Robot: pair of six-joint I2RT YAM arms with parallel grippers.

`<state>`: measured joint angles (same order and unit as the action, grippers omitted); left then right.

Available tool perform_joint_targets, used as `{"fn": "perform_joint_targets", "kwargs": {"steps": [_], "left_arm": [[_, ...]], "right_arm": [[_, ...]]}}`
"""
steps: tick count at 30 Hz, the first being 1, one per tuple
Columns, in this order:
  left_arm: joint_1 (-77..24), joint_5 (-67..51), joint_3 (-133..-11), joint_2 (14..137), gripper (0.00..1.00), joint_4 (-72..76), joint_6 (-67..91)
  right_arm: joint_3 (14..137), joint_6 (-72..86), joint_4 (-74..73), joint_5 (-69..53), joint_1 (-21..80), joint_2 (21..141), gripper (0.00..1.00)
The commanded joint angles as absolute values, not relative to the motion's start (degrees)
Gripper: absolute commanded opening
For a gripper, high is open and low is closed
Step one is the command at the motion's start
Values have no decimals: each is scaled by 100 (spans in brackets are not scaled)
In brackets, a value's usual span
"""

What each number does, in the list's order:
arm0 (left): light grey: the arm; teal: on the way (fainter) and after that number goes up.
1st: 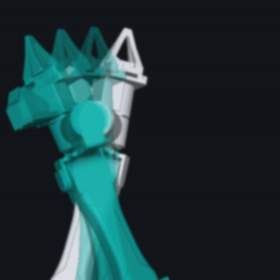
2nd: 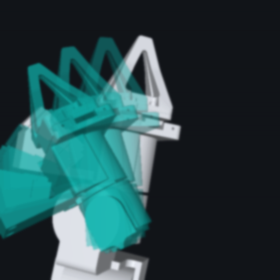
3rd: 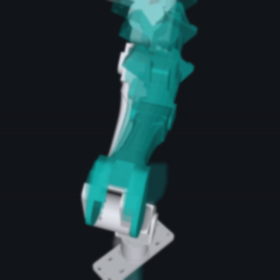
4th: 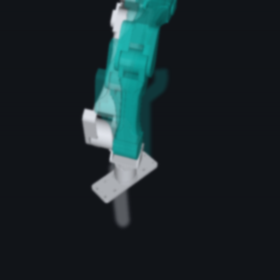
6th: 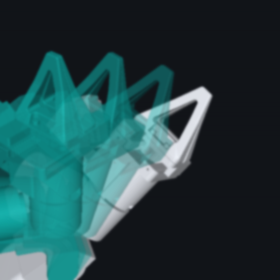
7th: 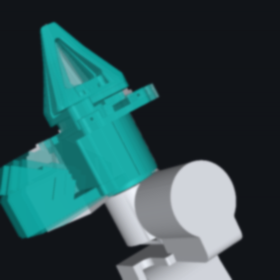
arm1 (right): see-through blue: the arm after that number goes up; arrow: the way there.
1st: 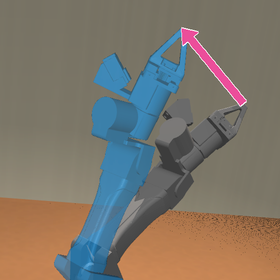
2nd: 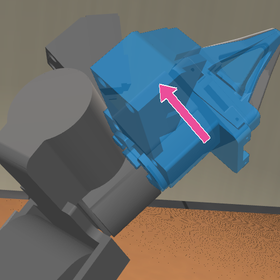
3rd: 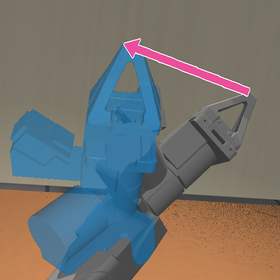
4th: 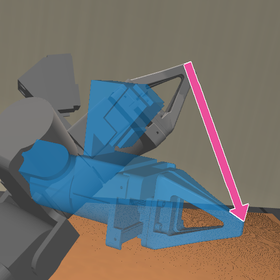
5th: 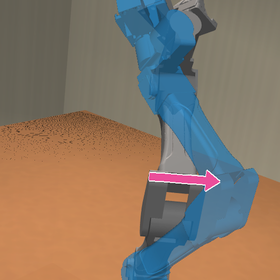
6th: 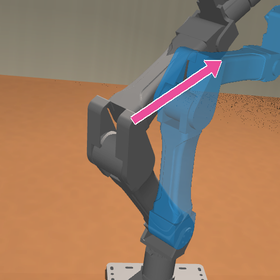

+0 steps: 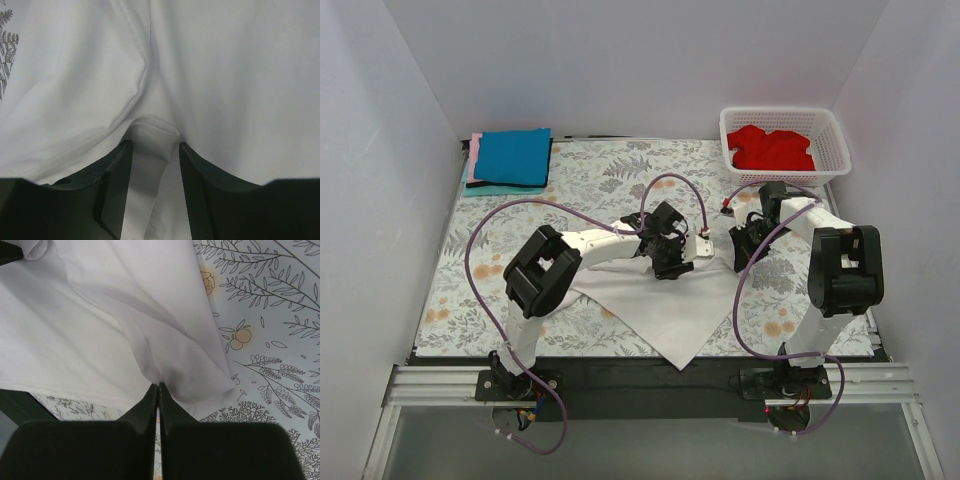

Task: Fold and stack the t-shirts
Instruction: Flatten the tshirt out

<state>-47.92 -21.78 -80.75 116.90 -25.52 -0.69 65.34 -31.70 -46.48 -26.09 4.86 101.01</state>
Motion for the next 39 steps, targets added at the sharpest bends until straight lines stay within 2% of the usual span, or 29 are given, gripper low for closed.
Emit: {"fn": "perform_joint_targets", "kwargs": {"steps": [1,4,9,14,21,24,31,39], "left_arm": [[-4878,-2382,-8297,11522,43,-2575,-140],[-4878,-2391,-8306,11584,42,-2540,-141],[-4878,-2364,-8262,11724,36,-2330,-62],[-4869,-2207,-8262,11672,15,-2198,-44],[-4423,-2416,-8261,11111,0,-2162,491],[-4141,-2636,-8279,10855,0,-2337,720],[-2814,-3189,-8542,10047,0,-2865,1423],[-1075,-3392,-8964,8984,0,-3094,1986]], "right_arm": [[6513,-3226,-4746,-2707,466,10046,1],[6504,-3234,-4755,-2725,466,10046,1],[6478,-3234,-4764,-2698,457,10037,1],[6442,-3243,-4772,-2654,440,9993,1],[6539,-3261,-4851,-2672,431,9958,1],[6635,-3261,-4921,-2672,431,9923,1],[7250,-3304,-5159,-2628,431,9616,1],[9514,-3454,-5326,-1663,422,9282,1]]}}
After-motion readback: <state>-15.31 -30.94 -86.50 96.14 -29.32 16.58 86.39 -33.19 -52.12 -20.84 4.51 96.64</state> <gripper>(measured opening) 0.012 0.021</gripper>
